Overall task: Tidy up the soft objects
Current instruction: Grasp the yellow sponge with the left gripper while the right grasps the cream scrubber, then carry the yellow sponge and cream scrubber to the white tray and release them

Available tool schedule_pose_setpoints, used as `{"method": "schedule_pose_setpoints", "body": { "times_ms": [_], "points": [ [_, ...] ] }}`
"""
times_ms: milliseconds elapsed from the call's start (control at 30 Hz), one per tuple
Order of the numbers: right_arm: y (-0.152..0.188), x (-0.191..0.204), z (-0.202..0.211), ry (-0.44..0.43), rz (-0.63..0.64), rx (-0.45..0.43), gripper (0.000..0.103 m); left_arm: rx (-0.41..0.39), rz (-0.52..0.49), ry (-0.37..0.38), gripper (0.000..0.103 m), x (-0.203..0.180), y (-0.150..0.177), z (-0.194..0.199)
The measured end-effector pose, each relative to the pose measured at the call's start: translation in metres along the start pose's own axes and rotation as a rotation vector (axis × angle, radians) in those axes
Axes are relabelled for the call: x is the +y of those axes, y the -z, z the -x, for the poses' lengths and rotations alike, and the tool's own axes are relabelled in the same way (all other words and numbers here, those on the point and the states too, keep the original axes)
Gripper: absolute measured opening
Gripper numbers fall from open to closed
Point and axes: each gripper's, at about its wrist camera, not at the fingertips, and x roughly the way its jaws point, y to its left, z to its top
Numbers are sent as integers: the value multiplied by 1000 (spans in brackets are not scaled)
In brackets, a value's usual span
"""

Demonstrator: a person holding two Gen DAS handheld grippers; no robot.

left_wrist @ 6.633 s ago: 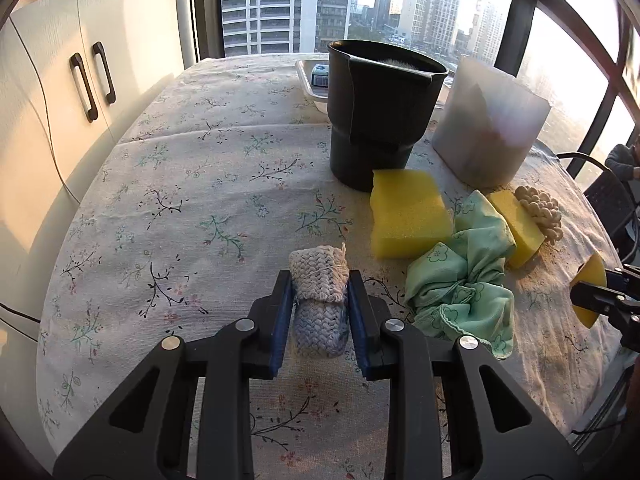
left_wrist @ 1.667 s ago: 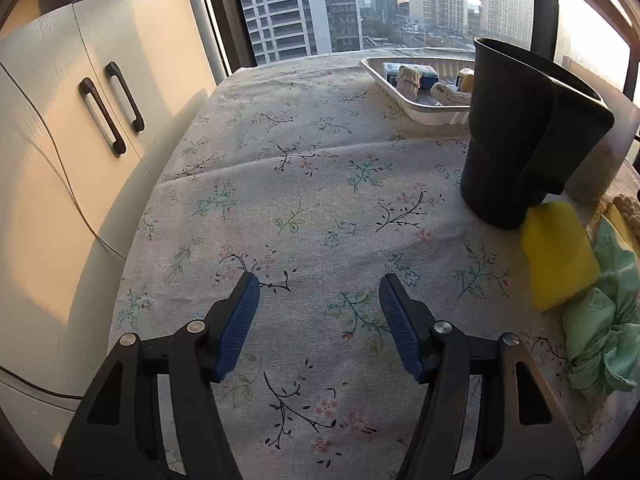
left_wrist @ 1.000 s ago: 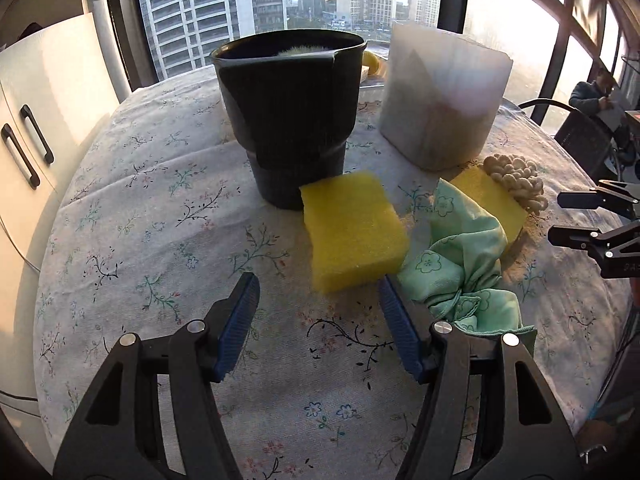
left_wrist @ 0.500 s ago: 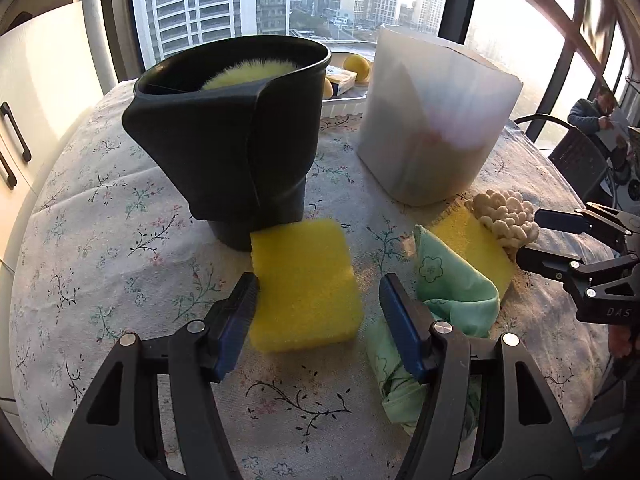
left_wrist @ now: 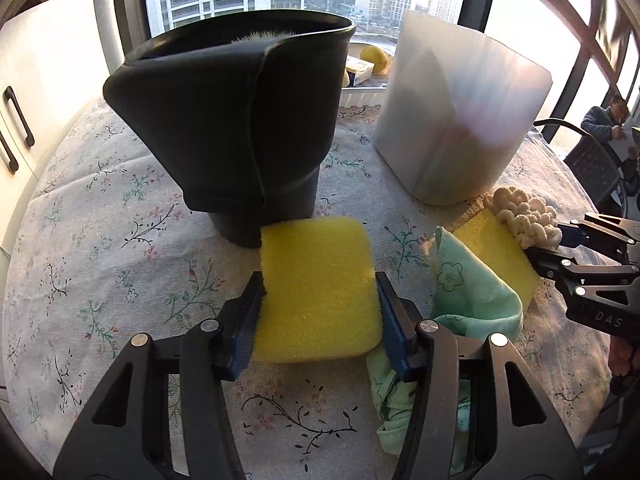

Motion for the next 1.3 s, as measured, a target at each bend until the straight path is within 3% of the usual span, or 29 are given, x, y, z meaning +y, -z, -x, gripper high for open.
{"method": "schedule_pose_setpoints", "body": {
  "times_ms": [200, 467, 700, 1300],
  "points": [
    [6, 10, 9, 42, 43, -15, 31, -34, -27, 3, 48, -4, 2, 15],
    [11, 3, 37, 35, 14, -62, 29, -52, -11, -17, 49, 10, 7, 34],
    [11, -9, 54, 81, -13, -79, 29, -59, 28, -61, 48, 29, 12, 40],
    [-14, -67, 40, 169, -97, -76, 30, -90, 135, -190, 49, 91, -4, 38]
  ]
}}
